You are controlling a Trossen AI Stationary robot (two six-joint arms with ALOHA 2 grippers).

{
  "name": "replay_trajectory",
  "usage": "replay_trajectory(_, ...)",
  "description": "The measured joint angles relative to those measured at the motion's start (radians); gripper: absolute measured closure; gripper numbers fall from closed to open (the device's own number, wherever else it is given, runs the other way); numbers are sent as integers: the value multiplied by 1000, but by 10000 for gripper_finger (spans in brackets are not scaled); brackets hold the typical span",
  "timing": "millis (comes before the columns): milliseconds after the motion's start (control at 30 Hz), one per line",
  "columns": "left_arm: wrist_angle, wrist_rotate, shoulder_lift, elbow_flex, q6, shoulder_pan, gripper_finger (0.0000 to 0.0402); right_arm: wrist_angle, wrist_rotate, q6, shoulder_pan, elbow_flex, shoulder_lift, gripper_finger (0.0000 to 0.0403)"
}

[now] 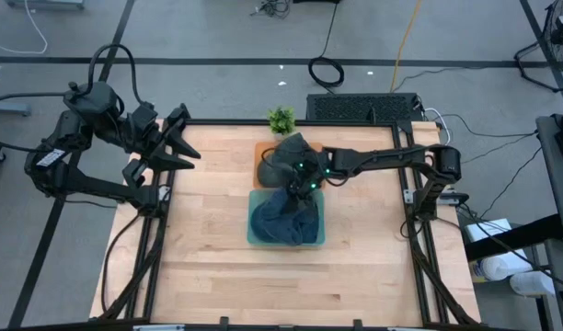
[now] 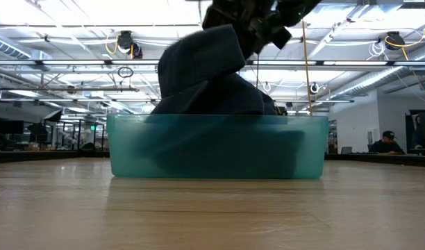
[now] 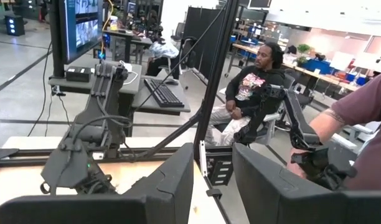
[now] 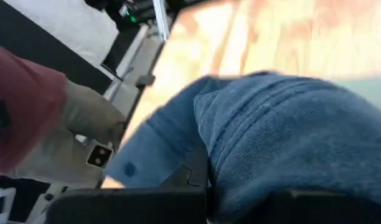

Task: Pick & Place hat
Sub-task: Put the blue cap into the light blue bin

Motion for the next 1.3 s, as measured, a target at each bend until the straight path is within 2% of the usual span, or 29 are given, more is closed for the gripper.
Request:
replay_trajectory(300,-11,-30,1,0,3,0,282,0,129,-16,10,-155,0,399)
replay_trajectory(500,-11,-39,1,0,3,0,282,1,212,8,12,-196,0,395)
replay_trajectory(633,-12,-39,1,0,7,0,282,-1,213,39,11,-197,-18,348)
replay_trajectory(1000,-24,-39,1,0,26,0,282,-41,214,83,7,-198,-75,169)
replay_trajectory(1133,-24,-39,1,0,26,0,282,-41,219,57,6,-198,-115,132)
replay_trajectory(1300,-23,-57,1,0,36,0,282,-60,220,50,-9,-198,-189,110)
